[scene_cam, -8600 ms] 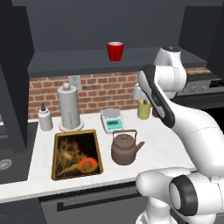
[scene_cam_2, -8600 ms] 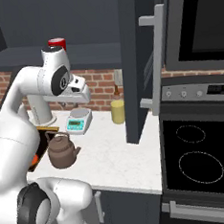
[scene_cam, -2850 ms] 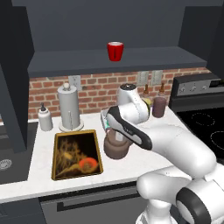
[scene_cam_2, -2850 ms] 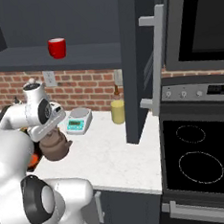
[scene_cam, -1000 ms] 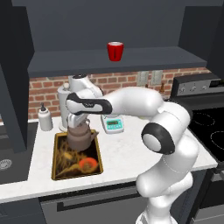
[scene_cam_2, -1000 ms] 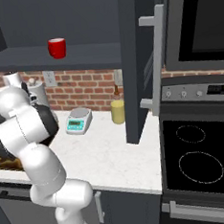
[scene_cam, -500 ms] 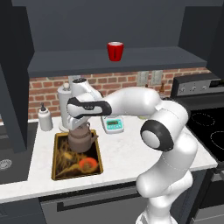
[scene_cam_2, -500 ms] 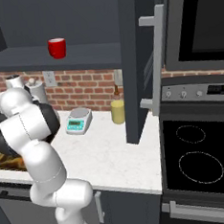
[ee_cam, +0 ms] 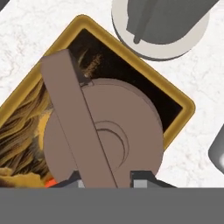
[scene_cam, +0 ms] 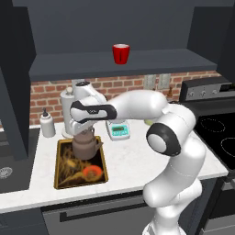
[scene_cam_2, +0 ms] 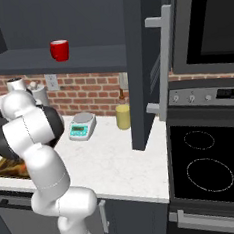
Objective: Pick the kettle from the counter and place it on the tray. Then pick the mug from the cabinet and place it on the tray. Then close the cabinet doors.
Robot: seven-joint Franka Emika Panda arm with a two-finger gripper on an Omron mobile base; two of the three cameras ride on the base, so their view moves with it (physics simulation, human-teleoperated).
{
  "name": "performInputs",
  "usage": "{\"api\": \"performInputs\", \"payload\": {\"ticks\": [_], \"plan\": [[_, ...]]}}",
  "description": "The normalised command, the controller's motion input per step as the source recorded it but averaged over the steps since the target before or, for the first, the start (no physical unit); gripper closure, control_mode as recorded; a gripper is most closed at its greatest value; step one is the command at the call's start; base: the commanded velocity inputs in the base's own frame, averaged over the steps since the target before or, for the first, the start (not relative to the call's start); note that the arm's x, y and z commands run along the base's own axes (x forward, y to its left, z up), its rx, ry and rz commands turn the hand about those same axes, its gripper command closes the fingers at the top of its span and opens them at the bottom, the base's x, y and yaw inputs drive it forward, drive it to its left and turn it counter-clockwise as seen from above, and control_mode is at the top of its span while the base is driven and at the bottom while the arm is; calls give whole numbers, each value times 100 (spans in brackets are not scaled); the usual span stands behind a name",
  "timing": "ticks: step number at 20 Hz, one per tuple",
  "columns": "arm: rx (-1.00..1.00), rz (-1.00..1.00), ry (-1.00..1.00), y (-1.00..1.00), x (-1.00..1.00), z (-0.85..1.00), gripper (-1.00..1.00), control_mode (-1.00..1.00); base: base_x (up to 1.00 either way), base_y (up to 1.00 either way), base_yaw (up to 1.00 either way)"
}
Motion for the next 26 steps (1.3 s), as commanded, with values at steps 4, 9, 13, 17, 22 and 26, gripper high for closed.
{"api": "performInputs", "payload": {"ticks": [4,9,13,17,22,26], "plan": [[0,-6,0,0,-2,-6,-100,-100,0,0,0],[0,-5,0,0,-6,0,-100,-100,0,0,0],[0,-8,0,0,-23,3,-100,-100,0,0,0],[0,-13,-1,-6,-43,31,-100,-100,0,0,0],[0,-12,-6,-24,-37,49,-100,-100,0,0,0],[0,-7,-18,-18,-13,47,-100,-100,0,0,0]]}}
